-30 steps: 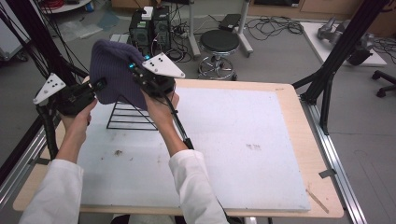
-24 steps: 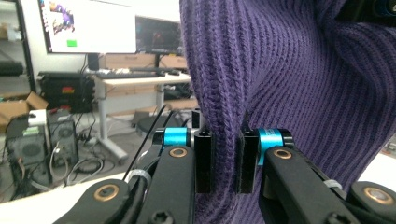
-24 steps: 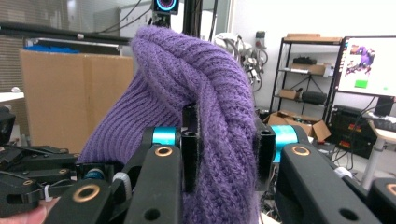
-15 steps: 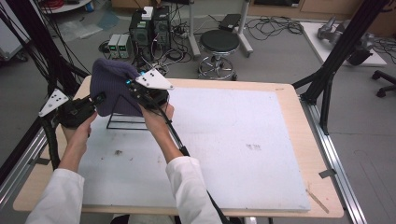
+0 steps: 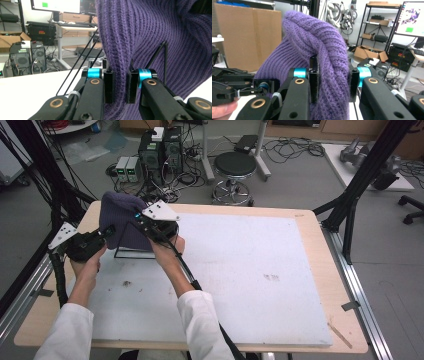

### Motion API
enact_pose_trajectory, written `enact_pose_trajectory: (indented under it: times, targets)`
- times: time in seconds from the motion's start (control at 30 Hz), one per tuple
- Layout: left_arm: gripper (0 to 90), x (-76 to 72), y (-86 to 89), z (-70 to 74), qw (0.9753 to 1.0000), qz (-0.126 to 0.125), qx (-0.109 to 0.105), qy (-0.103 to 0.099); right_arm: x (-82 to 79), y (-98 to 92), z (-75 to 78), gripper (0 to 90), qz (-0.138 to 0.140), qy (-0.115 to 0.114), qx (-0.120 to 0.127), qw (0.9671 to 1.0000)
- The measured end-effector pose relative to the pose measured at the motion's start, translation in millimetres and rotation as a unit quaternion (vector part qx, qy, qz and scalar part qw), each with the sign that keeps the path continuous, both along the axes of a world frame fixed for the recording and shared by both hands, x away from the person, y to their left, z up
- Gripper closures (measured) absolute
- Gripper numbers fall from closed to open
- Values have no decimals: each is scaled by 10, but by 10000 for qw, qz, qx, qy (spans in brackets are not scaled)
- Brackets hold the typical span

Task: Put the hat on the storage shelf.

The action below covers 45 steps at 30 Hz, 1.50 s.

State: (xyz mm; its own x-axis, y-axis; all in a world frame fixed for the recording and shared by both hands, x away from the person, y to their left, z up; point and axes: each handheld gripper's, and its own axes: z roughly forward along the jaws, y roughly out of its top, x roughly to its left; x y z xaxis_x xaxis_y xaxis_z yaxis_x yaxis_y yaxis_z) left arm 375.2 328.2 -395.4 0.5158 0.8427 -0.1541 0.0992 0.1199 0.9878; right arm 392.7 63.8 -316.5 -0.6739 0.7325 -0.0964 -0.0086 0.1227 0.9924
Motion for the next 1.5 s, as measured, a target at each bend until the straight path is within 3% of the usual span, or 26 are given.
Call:
enact_pose_trajectory:
  times: [0.23,0.47,0.87,0.97,1.07,1.17,1.27,1.37,1.5]
  targets:
    - [809,6,1,-83,9999,104,26,132,3,38,-98,723,-16,43,-155,9999]
    - [807,17,3,-125,9996,55,88,259,1,22,-175,719,-60,108,-143,9998]
    - [792,-1,36,-196,9991,117,-150,388,22,48,-237,685,-50,258,-97,9996]
    - [745,1,44,-196,9986,136,-280,430,23,48,-238,665,-37,259,-91,9996]
    - [645,-10,49,-181,9977,162,-493,432,21,46,-237,588,-85,278,-102,9995]
    - [589,-23,51,-162,9978,180,-520,368,34,35,-240,521,-99,292,-120,9995]
    - [474,-28,58,-152,9974,281,-556,358,29,14,-226,334,-214,345,20,9992]
    - [443,-33,55,-145,9973,313,-581,324,36,-21,-204,227,-194,360,102,9991]
    - [397,-45,31,-123,9977,353,-548,207,59,-64,-191,157,-175,393,186,9989]
